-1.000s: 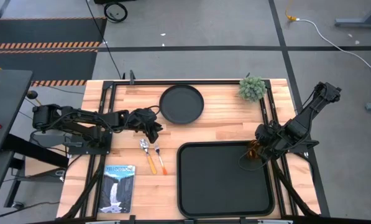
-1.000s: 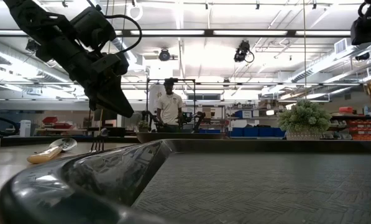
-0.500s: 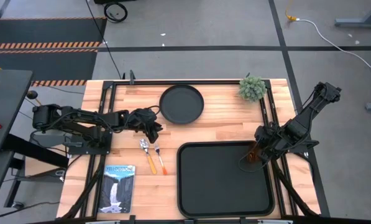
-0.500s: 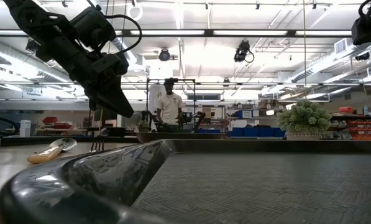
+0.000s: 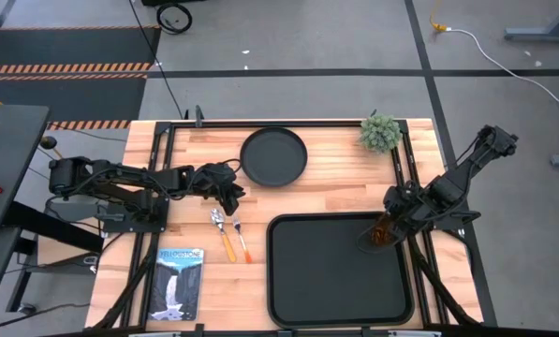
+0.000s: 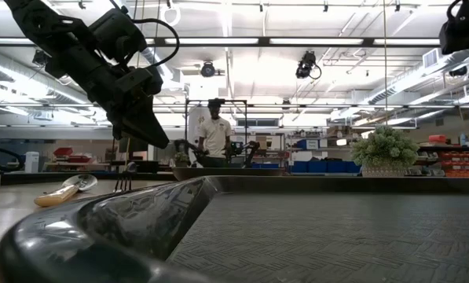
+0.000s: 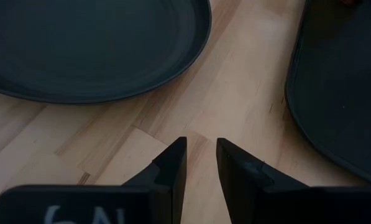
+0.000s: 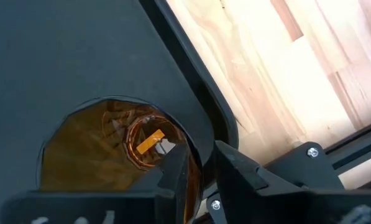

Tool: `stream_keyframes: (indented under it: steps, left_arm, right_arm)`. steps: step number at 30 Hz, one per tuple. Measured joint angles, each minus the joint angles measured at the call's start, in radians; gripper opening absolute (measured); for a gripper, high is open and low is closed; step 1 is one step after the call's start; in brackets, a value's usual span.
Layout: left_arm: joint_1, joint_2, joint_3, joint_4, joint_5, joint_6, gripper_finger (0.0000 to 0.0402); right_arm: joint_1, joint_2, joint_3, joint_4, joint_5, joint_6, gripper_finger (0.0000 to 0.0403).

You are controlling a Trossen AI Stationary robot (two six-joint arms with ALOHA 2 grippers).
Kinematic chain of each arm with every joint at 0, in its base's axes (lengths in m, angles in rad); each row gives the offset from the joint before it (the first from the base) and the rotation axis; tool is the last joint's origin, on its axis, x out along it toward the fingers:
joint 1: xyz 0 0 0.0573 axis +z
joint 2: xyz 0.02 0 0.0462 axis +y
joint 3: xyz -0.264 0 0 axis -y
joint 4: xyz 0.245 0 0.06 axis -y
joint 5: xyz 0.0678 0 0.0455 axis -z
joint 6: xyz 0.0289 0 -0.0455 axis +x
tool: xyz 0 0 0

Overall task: Pick and place plate/cup/fork/spoon on tray
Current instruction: Put the brown cup on the black tray

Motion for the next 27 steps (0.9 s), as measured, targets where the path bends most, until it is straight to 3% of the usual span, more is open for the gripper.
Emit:
stream_keyframes:
  steps: [7, 16, 22, 27]
  left_arm:
    - [0.0, 0.0, 0.0, 0.0, 0.0, 0.0, 0.0096]
    - [0.0, 0.0, 0.0, 0.0, 0.0, 0.0, 0.0096]
    - [0.0, 0.0, 0.0, 0.006, 0.0, 0.016, 0.0096]
    - [0.0, 0.0, 0.0, 0.006, 0.0, 0.025, 0.0096]
  right_arm:
    - [-0.036, 0.039, 0.014, -0.011, -0.03, -0.021, 0.0083]
    - [-0.071, 0.043, 0.174, -0.087, -0.002, -0.017, 0.0082]
    - [-0.128, 0.117, 0.206, 0.192, 0.068, -0.22, 0.0082]
    - [-0.203, 0.278, 0.206, 0.329, -0.046, -0.343, 0.0081]
